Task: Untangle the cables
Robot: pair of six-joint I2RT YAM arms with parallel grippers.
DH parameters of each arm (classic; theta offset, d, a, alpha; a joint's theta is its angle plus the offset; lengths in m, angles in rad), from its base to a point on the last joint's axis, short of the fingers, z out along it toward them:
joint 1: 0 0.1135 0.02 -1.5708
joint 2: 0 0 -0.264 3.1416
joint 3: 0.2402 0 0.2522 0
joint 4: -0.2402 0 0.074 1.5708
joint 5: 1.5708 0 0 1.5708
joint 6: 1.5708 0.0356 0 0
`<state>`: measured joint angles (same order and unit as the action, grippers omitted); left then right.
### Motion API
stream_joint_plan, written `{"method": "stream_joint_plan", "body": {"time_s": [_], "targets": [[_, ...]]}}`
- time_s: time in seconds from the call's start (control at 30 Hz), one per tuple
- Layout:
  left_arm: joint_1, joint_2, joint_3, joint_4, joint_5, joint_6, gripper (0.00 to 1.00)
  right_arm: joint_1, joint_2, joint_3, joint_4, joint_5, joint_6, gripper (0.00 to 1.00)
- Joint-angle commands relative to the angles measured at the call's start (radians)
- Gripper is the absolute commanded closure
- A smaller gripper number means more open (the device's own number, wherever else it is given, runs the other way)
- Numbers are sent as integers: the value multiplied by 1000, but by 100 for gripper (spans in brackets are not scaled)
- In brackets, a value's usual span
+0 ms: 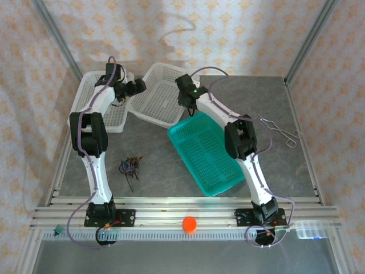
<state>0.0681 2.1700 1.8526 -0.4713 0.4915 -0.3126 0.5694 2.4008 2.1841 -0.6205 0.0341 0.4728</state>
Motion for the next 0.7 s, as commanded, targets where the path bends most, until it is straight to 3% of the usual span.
{"method": "stream_joint_plan", "body": {"time_s": [0.0,0.23,0.43,0.57,0.67], "targets": [[1,11,43,-23,47,18,0,3,-17,26,0,-6,-72,76],[1,19,53,-40,36,27,1,3,-39,15,34,-29,-138,75],[-2,-6,31,-54,10,39,1,3,-12,114,3,-54,-158,44],[-2,-97,-66,-24,-92,49,1,3,-95,131,-13,-34,-220,40],[-3,-173,-150,-4,-163,60,1,9,-238,-5,11,-37,-265,39]]}}
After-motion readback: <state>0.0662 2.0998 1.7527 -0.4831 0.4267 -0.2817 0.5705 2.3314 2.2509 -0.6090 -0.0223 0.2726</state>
